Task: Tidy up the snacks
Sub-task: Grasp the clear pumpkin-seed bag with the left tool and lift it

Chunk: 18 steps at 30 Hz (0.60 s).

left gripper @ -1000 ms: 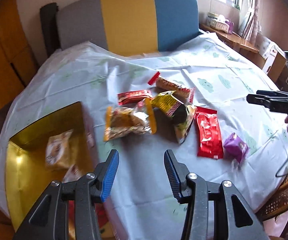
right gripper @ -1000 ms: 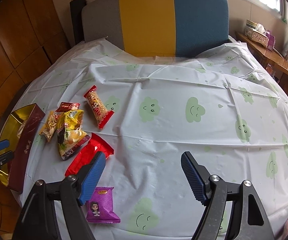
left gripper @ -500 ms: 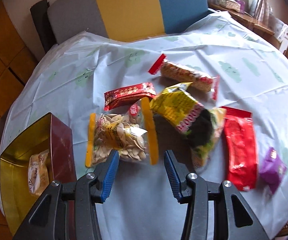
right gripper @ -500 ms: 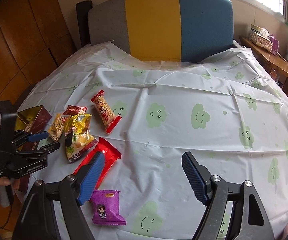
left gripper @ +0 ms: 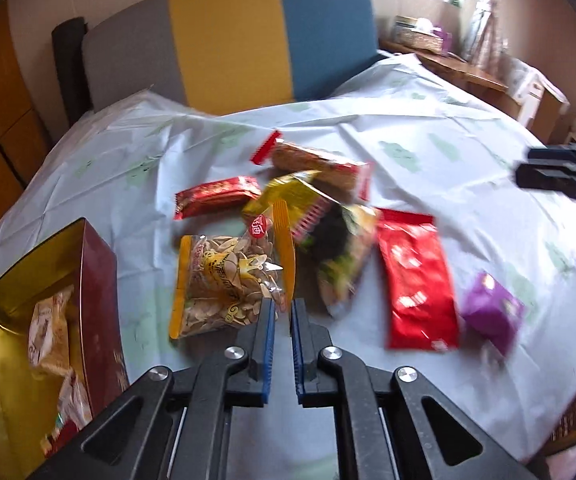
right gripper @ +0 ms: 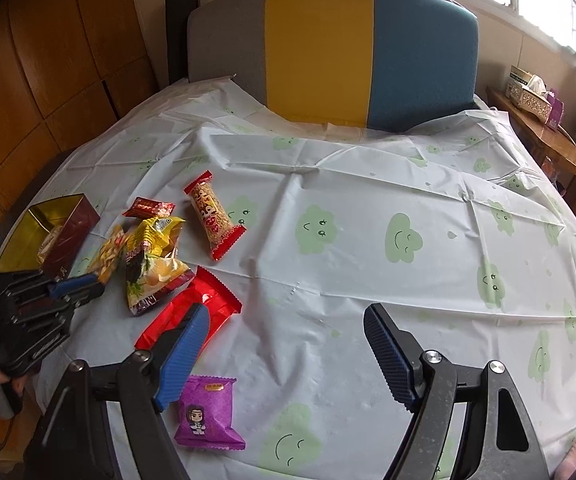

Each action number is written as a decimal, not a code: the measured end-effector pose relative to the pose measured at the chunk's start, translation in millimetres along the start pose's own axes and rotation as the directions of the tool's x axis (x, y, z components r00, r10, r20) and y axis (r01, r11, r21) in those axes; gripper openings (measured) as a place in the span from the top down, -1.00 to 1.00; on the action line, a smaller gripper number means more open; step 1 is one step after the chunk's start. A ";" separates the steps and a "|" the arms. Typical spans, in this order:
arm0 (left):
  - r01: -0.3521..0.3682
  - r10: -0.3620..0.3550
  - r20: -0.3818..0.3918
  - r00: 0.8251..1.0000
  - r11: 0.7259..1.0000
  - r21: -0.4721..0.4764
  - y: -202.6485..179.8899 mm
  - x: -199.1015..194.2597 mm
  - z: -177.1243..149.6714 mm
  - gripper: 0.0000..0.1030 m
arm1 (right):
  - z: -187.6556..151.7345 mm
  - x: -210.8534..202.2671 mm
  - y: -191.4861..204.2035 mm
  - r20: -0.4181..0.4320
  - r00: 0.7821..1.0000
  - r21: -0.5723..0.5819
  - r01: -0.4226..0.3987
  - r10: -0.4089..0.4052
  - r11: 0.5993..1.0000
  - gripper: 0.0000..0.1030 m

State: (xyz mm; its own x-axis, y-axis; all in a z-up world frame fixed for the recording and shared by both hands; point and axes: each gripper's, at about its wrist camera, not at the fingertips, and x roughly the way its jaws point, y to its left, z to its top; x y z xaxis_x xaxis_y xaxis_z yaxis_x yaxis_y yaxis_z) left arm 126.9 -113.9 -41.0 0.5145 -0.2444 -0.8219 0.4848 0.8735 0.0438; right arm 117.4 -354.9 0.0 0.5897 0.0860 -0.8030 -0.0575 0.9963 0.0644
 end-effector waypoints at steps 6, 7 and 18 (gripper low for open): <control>0.102 -0.104 0.017 0.994 0.992 0.075 -20.0 -26.3 -31.7 0.85 | -2.7 3.8 1.7 -0.015 1.000 -0.012 0.008 -0.008 1.000 -0.56; 0.112 -0.114 0.017 0.993 0.989 0.100 -24.9 -29.8 -37.4 0.85 | -3.1 5.0 2.2 -0.021 1.000 -0.015 0.009 -0.010 1.000 -0.56; 0.196 -0.198 -0.040 0.979 0.980 -0.046 -16.9 -44.2 -57.4 0.55 | -7.3 14.2 3.5 -0.065 0.998 -0.024 0.013 -0.015 1.000 -0.56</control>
State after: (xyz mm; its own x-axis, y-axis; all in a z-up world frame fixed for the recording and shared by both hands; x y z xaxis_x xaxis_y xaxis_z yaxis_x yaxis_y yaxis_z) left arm 55.4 -93.7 -38.0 0.3798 -0.3952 -0.8364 0.5431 0.8272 -0.1442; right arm 119.7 -350.2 -15.5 0.5371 0.0706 -0.8406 -0.0690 0.9968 0.0396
